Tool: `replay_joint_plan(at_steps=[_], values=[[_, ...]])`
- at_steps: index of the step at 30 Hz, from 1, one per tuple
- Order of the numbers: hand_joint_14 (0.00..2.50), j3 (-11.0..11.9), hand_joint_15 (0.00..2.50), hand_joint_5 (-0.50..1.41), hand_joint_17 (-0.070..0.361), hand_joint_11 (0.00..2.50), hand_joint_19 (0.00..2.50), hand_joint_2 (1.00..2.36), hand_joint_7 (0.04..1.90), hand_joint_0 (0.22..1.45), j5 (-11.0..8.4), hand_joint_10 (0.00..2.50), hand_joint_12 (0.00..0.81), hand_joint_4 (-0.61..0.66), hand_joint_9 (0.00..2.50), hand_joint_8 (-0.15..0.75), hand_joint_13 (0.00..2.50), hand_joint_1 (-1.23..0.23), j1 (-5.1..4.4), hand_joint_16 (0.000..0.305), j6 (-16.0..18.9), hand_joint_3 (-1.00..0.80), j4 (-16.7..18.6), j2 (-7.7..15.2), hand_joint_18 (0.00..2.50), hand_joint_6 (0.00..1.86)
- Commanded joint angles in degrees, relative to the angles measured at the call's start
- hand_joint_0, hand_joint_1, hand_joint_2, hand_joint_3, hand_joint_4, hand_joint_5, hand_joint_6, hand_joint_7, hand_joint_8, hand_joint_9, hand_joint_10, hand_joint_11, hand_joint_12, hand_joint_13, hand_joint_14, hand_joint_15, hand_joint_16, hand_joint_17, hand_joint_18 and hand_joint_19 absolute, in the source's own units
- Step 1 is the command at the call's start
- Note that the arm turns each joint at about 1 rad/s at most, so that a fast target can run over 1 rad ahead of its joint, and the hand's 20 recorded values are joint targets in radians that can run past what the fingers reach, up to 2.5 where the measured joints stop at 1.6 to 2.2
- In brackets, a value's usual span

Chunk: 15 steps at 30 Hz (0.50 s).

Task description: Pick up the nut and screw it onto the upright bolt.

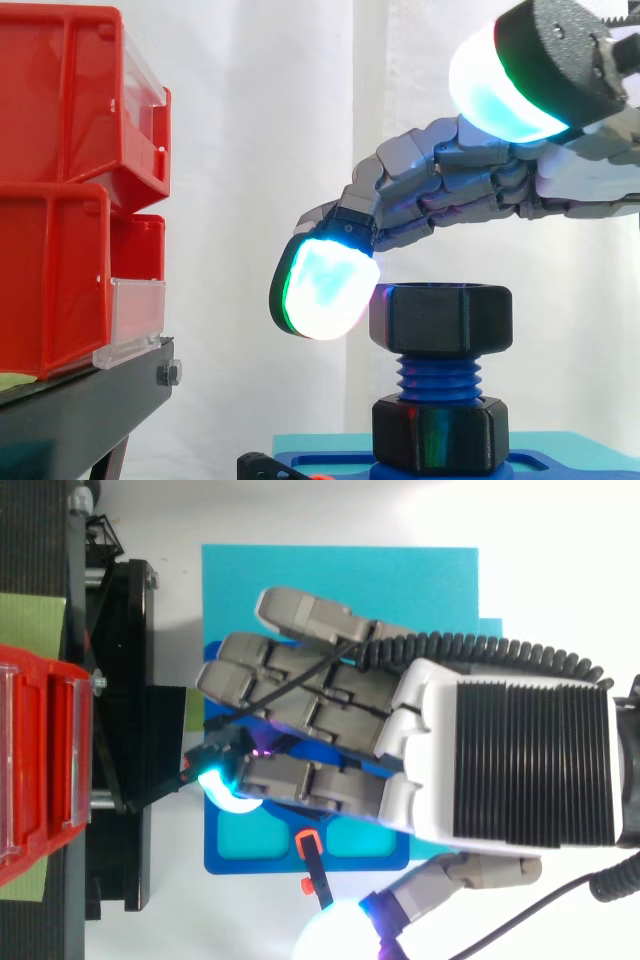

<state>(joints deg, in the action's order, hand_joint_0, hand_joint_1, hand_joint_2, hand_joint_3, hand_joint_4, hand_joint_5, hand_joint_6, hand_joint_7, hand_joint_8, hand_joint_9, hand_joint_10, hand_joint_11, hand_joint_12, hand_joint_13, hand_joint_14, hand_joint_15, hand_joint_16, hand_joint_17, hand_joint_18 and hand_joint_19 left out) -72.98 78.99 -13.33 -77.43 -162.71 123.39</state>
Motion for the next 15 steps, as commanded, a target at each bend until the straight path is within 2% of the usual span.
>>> replay_joint_plan(at_steps=[1,5,15], values=[[0.0,0.0,0.0,-0.15,0.129,0.0,0.0,1.0,0.76,0.43,0.72,0.0,0.388,0.17,0.16,0.247,0.0,0.05,-0.2,0.057,0.0,-0.5,-0.5,0.0,0.0,0.5],[0.0,0.0,0.0,-0.15,0.128,0.0,0.0,1.0,0.77,0.43,1.25,0.0,0.389,0.18,0.17,0.25,0.0,0.04,-0.2,0.057,0.0,-0.5,-0.5,-0.1,0.0,0.5],[0.0,0.0,0.0,-0.16,0.108,0.0,0.0,1.0,0.76,0.43,1.87,0.0,0.361,0.25,0.18,0.264,0.0,-0.01,0.76,0.048,0.0,-0.5,-0.1,-0.1,0.0,0.5]])
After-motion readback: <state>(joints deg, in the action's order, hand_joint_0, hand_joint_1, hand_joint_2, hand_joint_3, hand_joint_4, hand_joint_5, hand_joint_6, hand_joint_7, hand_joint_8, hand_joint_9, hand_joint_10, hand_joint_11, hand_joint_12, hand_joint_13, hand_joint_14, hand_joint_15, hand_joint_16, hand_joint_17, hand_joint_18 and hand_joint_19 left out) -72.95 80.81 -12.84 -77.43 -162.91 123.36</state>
